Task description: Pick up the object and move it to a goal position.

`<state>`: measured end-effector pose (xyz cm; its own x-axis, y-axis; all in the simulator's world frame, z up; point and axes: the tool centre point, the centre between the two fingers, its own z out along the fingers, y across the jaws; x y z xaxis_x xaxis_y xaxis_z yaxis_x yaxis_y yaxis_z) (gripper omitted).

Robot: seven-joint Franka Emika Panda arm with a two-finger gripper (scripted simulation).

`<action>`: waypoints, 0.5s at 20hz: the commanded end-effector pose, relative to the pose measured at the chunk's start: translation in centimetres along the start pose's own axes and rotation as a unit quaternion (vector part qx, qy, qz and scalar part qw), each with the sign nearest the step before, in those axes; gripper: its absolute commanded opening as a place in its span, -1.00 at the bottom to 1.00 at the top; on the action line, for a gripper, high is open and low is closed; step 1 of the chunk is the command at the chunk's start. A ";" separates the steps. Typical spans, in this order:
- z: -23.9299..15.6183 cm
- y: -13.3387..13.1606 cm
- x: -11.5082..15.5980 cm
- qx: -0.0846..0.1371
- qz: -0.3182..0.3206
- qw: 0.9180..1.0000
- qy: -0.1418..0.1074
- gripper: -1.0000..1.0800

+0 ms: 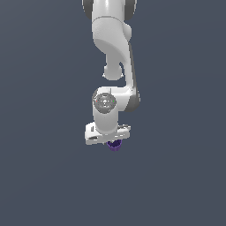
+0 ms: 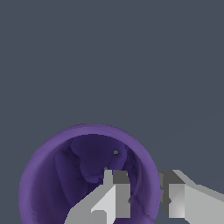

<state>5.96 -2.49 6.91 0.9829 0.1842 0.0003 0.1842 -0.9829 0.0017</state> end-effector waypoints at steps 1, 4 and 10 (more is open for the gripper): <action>0.1 0.0 0.0 0.000 0.000 1.000 0.000 -1.00; 0.0 0.0 0.0 0.000 0.000 1.000 0.000 -1.00; -1.1 0.6 -0.2 0.000 0.000 1.000 0.000 -1.00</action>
<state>5.79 -2.84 7.45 0.9827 0.1851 -0.0026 0.1851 -0.9827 0.0009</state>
